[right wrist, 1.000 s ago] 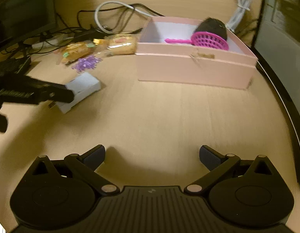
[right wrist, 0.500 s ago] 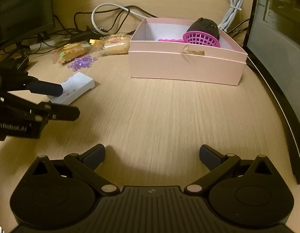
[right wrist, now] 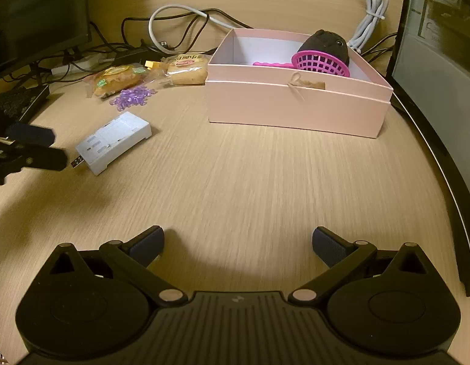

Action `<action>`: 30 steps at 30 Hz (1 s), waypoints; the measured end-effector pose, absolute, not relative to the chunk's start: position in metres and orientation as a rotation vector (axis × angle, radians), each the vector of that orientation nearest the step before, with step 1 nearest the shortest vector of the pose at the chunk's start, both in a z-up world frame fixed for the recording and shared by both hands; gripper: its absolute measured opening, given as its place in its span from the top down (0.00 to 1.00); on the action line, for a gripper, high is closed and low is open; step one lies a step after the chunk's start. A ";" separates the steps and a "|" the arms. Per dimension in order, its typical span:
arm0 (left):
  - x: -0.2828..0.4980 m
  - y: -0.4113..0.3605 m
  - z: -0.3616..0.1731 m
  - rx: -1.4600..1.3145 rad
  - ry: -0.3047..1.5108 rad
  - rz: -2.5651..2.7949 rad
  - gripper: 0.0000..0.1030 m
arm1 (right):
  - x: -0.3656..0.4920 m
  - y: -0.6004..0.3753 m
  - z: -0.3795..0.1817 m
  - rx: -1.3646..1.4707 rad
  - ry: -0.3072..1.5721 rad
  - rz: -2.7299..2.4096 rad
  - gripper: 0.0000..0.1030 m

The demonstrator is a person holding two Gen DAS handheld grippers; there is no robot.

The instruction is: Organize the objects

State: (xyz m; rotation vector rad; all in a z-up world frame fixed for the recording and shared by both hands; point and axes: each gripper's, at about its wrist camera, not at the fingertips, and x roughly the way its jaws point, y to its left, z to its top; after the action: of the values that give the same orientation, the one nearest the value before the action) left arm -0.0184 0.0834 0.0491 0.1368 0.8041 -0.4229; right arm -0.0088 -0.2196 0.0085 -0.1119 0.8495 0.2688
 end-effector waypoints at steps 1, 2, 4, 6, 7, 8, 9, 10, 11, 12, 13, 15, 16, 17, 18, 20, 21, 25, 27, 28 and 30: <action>-0.021 0.085 0.049 0.140 0.808 -0.427 0.42 | -0.008 -0.220 0.009 -0.111 0.854 0.270 0.00; -0.024 0.086 0.048 0.147 0.811 -0.432 0.42 | -0.007 -0.219 0.009 -0.107 0.860 0.269 0.00; -0.030 0.084 0.045 0.181 0.816 -0.451 0.42 | -0.005 -0.221 0.011 -0.091 0.873 0.263 0.00; -0.036 0.080 0.042 0.225 0.821 -0.477 0.42 | -0.004 -0.225 0.014 -0.061 0.879 0.254 0.00; -0.038 0.078 0.041 0.242 0.823 -0.488 0.42 | -0.005 -0.227 0.017 -0.052 0.874 0.247 0.00; -0.040 0.075 0.040 0.259 0.823 -0.500 0.42 | -0.005 -0.229 0.019 -0.051 0.868 0.242 0.00; -0.041 0.073 0.038 0.269 0.821 -0.508 0.42 | -0.006 -0.230 0.021 -0.051 0.862 0.236 0.00; -0.042 0.070 0.037 0.279 0.818 -0.518 0.42 | -0.007 -0.231 0.023 -0.053 0.857 0.230 0.00; -0.042 0.068 0.036 0.288 0.814 -0.526 0.42 | -0.008 -0.233 0.025 -0.055 0.853 0.227 0.00; -0.042 0.066 0.036 0.298 0.808 -0.532 0.42 | -0.009 -0.234 0.027 -0.057 0.847 0.222 0.00; -0.042 0.064 0.035 0.311 0.802 -0.537 0.42 | -0.011 -0.235 0.029 -0.058 0.842 0.218 0.00; -0.038 0.061 0.033 0.338 0.800 -0.543 0.42 | -0.014 -0.238 0.032 -0.054 0.838 0.211 0.00; -0.037 0.060 0.031 0.351 0.804 -0.543 0.42 | -0.016 -0.239 0.033 -0.052 0.838 0.209 0.00; -0.035 0.059 0.029 0.364 0.808 -0.540 0.42 | -0.017 -0.240 0.033 -0.052 0.838 0.207 0.00; -0.032 0.058 0.027 0.377 0.809 -0.532 0.42 | -0.019 -0.240 0.033 -0.055 0.836 0.204 0.00; -0.026 0.060 0.030 0.352 0.795 -0.500 0.42 | -0.021 -0.241 0.034 -0.064 0.833 0.196 0.00; -0.022 0.063 0.034 0.308 0.790 -0.494 0.42 | -0.022 -0.242 0.034 -0.062 0.834 0.194 0.00; 0.006 0.068 0.040 0.109 0.832 -0.461 0.42 | -0.022 -0.246 0.033 -0.039 0.852 0.184 0.00; 0.020 0.062 0.036 0.099 0.859 -0.415 0.42 | -0.021 -0.245 0.033 -0.040 0.854 0.180 0.00; 0.024 0.058 0.034 0.105 0.860 -0.399 0.42 | -0.021 -0.245 0.034 -0.041 0.853 0.180 0.00; 0.030 0.051 0.033 0.106 0.864 -0.391 0.42 | -0.021 -0.246 0.036 -0.041 0.846 0.184 0.00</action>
State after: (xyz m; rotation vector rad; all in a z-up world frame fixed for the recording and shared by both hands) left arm 0.0298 0.0512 0.0329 0.1065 0.8641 -0.3912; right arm -0.0214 -0.2460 0.0365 -0.0411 0.8465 0.1839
